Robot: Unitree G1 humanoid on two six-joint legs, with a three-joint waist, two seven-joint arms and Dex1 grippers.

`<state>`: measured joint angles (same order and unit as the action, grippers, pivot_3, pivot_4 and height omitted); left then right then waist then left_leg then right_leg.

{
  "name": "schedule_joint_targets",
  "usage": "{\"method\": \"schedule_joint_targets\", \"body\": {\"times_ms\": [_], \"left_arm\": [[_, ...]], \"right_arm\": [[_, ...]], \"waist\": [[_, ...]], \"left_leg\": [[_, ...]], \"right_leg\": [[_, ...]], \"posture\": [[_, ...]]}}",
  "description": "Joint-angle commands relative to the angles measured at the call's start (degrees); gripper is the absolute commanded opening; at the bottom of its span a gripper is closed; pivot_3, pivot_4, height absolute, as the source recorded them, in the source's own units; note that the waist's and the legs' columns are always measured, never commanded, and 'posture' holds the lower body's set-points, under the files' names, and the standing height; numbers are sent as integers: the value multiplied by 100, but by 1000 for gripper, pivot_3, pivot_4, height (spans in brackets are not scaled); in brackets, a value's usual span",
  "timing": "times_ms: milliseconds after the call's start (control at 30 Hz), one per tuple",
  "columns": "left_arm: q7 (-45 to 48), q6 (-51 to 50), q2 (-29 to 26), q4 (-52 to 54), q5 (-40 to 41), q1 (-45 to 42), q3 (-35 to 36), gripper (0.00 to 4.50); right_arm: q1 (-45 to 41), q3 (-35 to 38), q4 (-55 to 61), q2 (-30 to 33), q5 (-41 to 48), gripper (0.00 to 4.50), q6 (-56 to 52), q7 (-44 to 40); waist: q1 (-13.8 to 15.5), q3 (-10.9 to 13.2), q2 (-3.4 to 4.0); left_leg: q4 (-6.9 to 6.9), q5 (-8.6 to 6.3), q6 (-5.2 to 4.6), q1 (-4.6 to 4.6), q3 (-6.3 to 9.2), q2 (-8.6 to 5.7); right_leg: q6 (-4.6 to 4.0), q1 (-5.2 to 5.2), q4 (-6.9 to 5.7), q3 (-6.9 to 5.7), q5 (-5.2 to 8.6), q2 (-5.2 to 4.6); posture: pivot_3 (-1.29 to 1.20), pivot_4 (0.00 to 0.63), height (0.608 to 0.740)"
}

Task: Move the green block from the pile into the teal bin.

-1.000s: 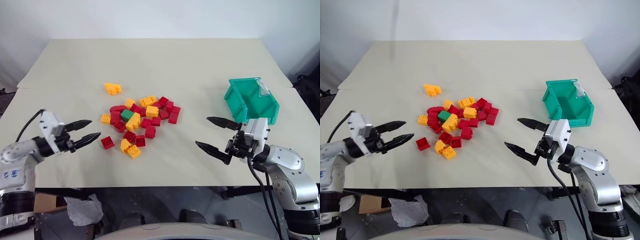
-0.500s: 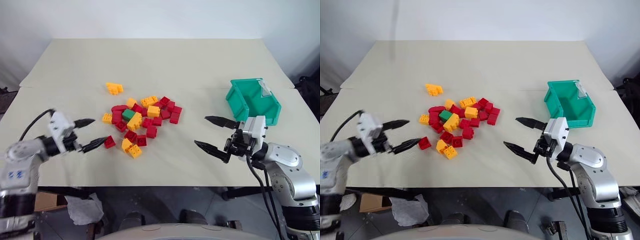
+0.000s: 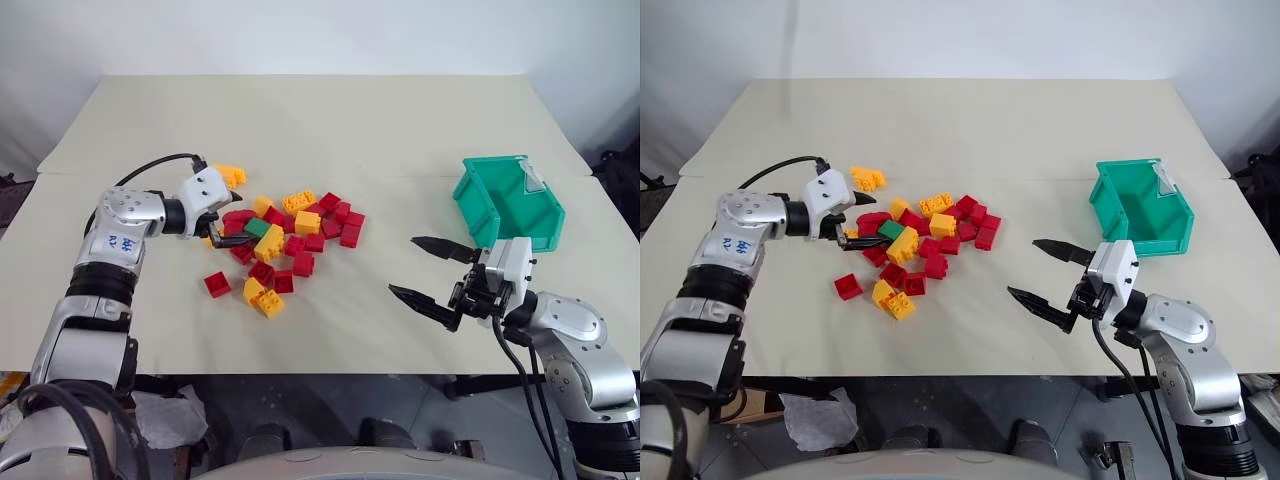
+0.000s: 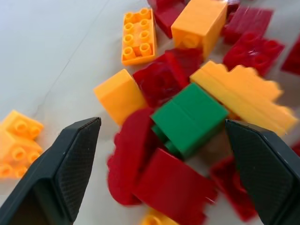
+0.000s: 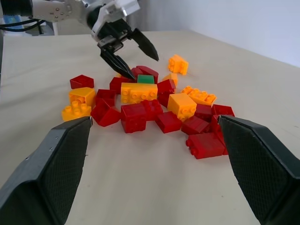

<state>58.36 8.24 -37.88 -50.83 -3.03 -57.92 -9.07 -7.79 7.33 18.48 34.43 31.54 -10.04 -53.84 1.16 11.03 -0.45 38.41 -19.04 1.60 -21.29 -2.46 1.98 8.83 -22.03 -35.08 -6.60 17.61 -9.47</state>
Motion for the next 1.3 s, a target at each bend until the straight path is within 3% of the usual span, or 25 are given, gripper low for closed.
{"method": "schedule_joint_targets", "body": {"times_ms": [33,267,500,733,1300], "left_arm": [[-48,423,77,-612,-343,-408,-156,4478],[1377,762,276,-1266,-584,-845,-530,4478],[1272,572,457,-1703,-904,-1068,-651,4478],[1091,457,450,-1790,-901,-1132,-495,2478],[792,648,32,-1615,-605,-1015,87,2478]], "right_arm": [[104,134,342,-36,73,4500,52,127],[242,186,475,-49,109,4500,54,287],[230,198,502,-29,142,4500,41,355],[337,247,581,-15,173,4500,30,407],[500,180,697,-77,174,4500,32,528]], "waist": [[7,0,-1],[4,1,-5],[-1,1,-7],[-20,1,-8],[-109,2,-10]], "left_leg": [[-1,0,0,0,0,0],[-1,0,0,-1,-4,0],[-2,0,-1,0,-4,1],[-2,0,-1,2,-4,1],[22,0,0,-19,-5,1]], "right_leg": [[0,-1,0,0,0,0],[1,-3,-1,1,0,0],[0,-6,-4,1,0,0],[1,-6,-6,2,0,0],[1,-36,-46,10,0,-1]], "posture": [[0,150,740],[0,150,740],[0,150,740],[0,150,740],[0,150,740]]}}
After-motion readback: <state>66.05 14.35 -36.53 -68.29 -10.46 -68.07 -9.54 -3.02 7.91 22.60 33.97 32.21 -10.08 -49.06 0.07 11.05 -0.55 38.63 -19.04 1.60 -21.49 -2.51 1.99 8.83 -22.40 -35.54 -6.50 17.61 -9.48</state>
